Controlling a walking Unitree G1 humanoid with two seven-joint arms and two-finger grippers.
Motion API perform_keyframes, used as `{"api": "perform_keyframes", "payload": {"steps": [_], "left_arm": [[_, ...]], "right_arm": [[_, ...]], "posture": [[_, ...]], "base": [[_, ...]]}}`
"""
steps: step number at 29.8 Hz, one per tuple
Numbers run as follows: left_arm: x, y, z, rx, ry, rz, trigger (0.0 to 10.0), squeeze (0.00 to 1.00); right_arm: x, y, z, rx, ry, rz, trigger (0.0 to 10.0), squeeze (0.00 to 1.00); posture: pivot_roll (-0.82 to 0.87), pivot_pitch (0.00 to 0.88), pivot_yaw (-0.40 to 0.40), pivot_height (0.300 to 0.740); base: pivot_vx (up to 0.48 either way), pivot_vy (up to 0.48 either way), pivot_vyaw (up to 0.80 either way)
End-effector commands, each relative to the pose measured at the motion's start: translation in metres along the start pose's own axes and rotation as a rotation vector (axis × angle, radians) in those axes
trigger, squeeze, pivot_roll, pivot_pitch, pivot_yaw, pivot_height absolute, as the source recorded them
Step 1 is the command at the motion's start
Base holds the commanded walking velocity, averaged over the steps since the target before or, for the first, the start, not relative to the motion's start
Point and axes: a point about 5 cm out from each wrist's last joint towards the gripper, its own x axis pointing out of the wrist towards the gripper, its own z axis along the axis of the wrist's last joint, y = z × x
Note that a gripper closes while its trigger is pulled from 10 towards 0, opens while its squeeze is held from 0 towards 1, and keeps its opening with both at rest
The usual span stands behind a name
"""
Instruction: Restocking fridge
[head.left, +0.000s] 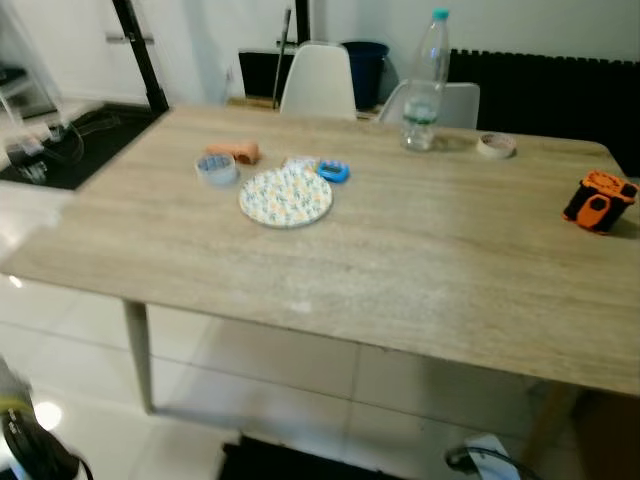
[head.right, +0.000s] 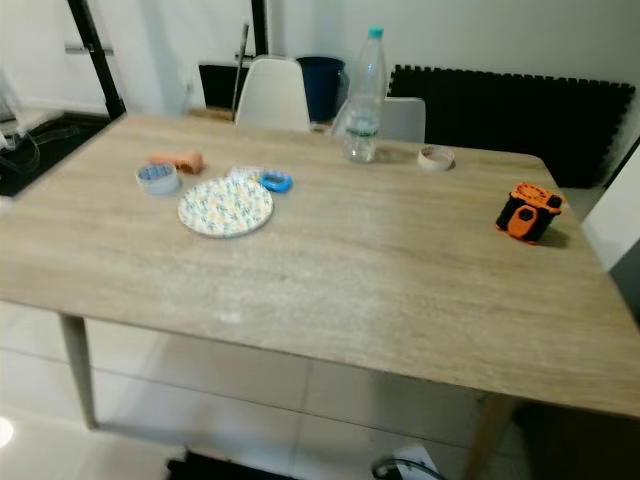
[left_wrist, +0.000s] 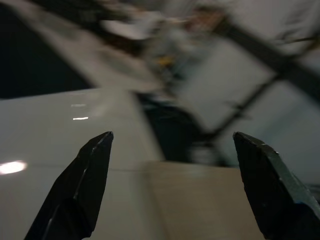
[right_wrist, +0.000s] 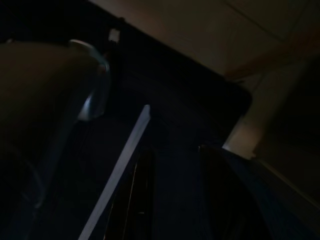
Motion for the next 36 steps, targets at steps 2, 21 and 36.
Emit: {"api": "perform_keyframes", "payload": {"steps": [2, 21, 36], "left_arm": [[0.006, -0.05, -0.011, -0.074, 0.084, -0.281, 10.0, 0.0], [-0.051, -0.196, -0.11, -0.174, 0.668, -0.633, 10.0, 0.0], [-0.041, -0.218, -0.097, -0.224, 0.627, -0.438, 10.0, 0.0]], "right_arm": [[-0.001, 0.002, -0.008, -0.008, 0.019, 0.005, 10.0, 0.0], [-0.005, 0.002, -0.032, -0.009, 0.038, -0.002, 10.0, 0.0], [-0.01, -0.005, -0.049, -0.021, 0.065, -0.016, 10.0, 0.0]], "posture": [[0.05, 0.08, -0.017, 0.74], [-0.06, 0.236, 0.008, 0.74], [-0.09, 0.265, 0.004, 0.74]], "base": [[0.0, 0.0, 0.0], [0.0, 0.0, 0.0], [0.0, 0.0, 0.0]]}}
